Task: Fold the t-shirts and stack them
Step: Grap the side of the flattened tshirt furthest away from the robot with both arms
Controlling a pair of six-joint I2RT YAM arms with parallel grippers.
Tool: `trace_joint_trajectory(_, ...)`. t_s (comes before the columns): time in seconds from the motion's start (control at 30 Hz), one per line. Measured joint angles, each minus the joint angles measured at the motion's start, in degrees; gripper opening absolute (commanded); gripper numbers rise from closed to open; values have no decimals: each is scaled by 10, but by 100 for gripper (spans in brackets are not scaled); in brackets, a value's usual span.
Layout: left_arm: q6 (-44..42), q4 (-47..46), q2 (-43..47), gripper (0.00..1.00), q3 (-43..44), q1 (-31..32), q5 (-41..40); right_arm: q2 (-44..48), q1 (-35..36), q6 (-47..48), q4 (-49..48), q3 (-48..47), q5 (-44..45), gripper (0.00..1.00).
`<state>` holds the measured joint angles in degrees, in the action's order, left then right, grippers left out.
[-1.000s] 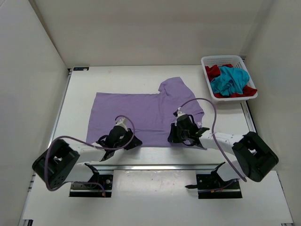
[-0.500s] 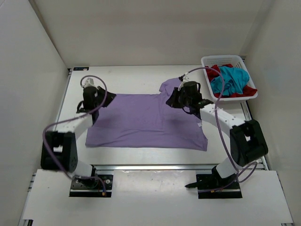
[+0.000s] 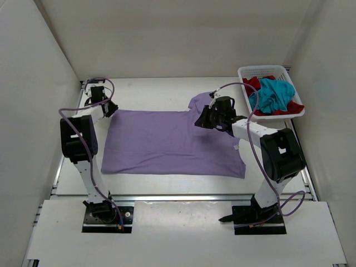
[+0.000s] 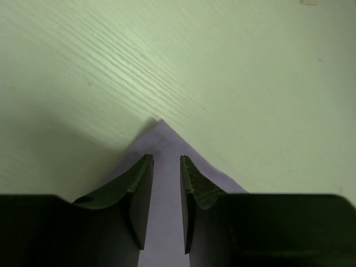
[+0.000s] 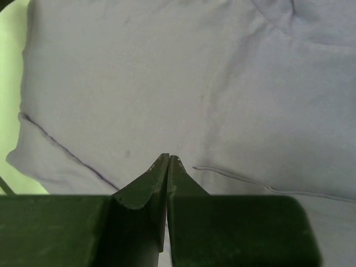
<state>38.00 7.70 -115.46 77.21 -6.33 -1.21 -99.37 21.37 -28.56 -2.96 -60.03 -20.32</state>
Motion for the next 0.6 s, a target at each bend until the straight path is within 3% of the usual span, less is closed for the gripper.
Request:
trace_joint_trajectory(0.43,-87,125,-128,43,192,13,-61,-20,-3,-6,-17,-26,-16,0)
trace_joint_trajectory(0.6,-100,143,-137,43,210,17,-62,-27,-9,-5,-13,-58,-13,2)
